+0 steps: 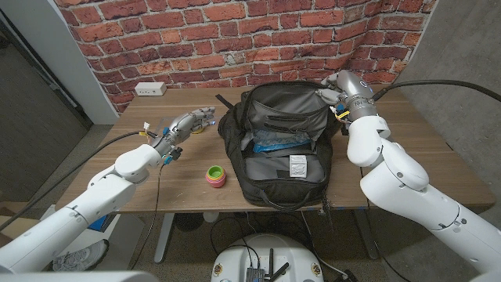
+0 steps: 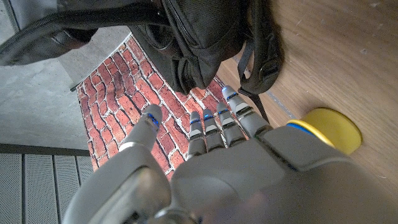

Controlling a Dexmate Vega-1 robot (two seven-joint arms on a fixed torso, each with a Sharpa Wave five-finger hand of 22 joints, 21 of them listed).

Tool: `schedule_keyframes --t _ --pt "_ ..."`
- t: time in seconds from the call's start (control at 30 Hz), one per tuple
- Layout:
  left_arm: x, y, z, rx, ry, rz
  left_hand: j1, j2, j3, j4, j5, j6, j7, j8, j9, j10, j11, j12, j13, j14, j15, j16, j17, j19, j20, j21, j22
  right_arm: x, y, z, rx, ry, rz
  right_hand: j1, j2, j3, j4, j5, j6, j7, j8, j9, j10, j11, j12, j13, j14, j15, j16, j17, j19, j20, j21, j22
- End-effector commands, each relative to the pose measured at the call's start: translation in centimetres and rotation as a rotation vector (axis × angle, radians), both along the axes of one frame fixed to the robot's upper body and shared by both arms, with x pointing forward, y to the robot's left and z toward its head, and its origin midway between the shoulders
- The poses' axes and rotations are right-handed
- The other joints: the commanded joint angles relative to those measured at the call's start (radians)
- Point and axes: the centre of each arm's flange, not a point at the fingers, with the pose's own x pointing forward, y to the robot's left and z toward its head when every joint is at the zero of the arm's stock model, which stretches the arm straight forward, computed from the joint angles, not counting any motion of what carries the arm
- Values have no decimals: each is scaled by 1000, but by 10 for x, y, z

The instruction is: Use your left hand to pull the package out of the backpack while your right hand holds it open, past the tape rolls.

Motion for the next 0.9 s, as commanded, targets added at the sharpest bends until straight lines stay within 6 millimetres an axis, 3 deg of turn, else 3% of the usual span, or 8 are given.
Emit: schedule_keyframes --t 0.03,0.53,0.9 --pt "-19 -3 -4 17 -31 4 24 -4 -1 -7 7 15 -1 1 5 21 -2 6 6 18 -39 7 1 18 -43 -1 2 8 5 9 4 1 8 -1 12 5 1 8 8 -2 -3 -1 10 -1 -2 5 13 -90 -1 3 5 -121 10 5" --pt "-46 -1 -7 49 -86 42 86 -35 -9 -8 9 58 -17 5 5 62 -22 8 6 63 -61 9 1 52 -42 -1 3 20 7 15 9 -10 27 -1 12 5 2 8 8 0 -10 0 10 0 -4 8 16 -88 -3 5 4 -121 17 4" --pt "-65 -4 -9 98 -124 53 151 -62 -22 -7 10 112 -30 8 5 113 -37 10 5 115 -76 10 0 80 -61 -2 3 31 11 18 14 -15 50 -1 12 4 2 9 10 0 -13 0 13 -1 -5 10 21 -88 -2 9 4 -121 23 4"
